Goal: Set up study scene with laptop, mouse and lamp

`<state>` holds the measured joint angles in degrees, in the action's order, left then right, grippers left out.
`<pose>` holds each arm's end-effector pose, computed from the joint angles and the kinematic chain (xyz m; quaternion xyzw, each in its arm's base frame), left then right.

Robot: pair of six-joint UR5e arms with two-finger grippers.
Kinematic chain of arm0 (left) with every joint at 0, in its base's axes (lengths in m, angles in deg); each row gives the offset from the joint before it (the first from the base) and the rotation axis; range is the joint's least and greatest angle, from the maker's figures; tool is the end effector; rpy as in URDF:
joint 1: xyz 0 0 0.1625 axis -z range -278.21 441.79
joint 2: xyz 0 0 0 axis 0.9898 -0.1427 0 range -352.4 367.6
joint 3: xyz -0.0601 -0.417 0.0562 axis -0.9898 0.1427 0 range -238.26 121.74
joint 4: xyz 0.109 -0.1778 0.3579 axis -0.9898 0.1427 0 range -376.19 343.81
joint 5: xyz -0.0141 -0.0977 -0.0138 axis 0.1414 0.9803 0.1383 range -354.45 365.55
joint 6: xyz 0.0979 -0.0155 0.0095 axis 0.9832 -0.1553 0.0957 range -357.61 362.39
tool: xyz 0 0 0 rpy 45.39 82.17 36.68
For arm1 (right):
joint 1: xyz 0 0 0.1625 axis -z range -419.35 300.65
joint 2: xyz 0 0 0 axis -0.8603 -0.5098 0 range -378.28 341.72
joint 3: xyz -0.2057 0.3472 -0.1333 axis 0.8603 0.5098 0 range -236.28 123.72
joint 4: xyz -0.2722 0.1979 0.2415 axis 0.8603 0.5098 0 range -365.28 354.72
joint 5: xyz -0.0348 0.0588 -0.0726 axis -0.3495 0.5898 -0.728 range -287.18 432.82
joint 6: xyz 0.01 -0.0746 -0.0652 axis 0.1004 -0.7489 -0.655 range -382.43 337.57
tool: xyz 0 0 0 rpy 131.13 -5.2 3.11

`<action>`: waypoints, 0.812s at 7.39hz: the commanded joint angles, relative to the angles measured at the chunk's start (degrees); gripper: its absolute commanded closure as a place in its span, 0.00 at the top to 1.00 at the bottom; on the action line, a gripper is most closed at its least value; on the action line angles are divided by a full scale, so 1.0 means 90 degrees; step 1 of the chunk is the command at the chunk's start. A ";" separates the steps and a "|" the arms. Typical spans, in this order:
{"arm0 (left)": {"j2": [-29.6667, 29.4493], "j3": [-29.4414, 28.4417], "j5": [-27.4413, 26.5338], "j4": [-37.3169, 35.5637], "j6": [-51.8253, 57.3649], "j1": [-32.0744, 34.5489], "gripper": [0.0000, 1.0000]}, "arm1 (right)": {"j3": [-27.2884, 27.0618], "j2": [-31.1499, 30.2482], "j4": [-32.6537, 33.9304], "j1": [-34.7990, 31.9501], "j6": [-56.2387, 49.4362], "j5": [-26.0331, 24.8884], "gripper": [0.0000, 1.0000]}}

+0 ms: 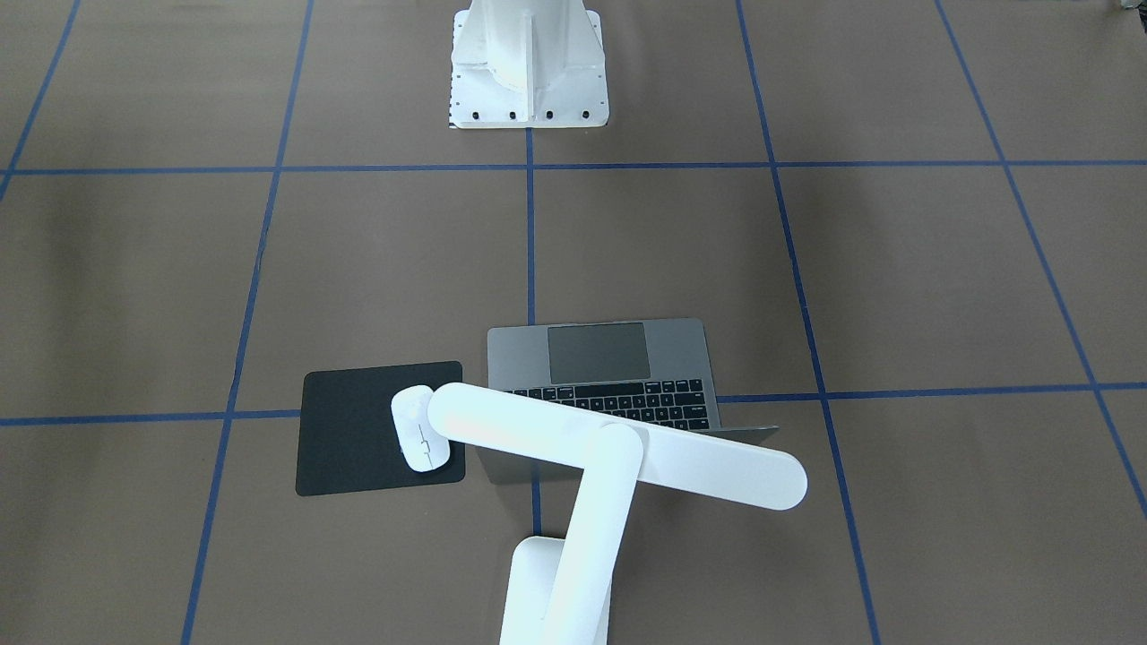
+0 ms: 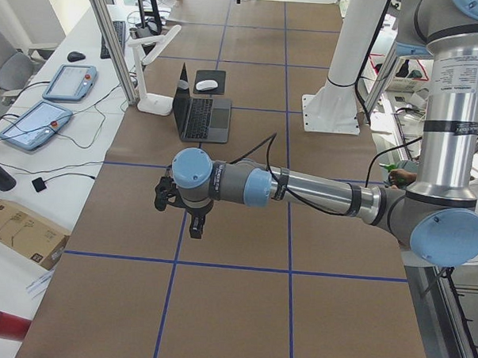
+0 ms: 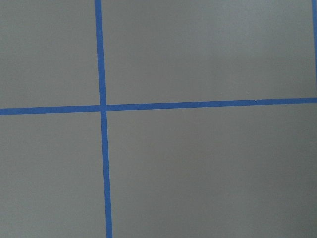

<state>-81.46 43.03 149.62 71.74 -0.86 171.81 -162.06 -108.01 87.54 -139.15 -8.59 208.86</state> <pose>-0.0527 -0.4859 0.5605 0.0515 0.4550 0.0075 0.8890 -0.0265 -0.4949 0.5236 0.0228 -0.4020 -0.0159 0.9152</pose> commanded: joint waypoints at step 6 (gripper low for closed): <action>0.0160 0.0153 -0.0051 -0.0005 0.0019 0.0008 1.00 | 0.0093 0.0038 -0.0264 0.0009 -0.0025 -0.0018 0.99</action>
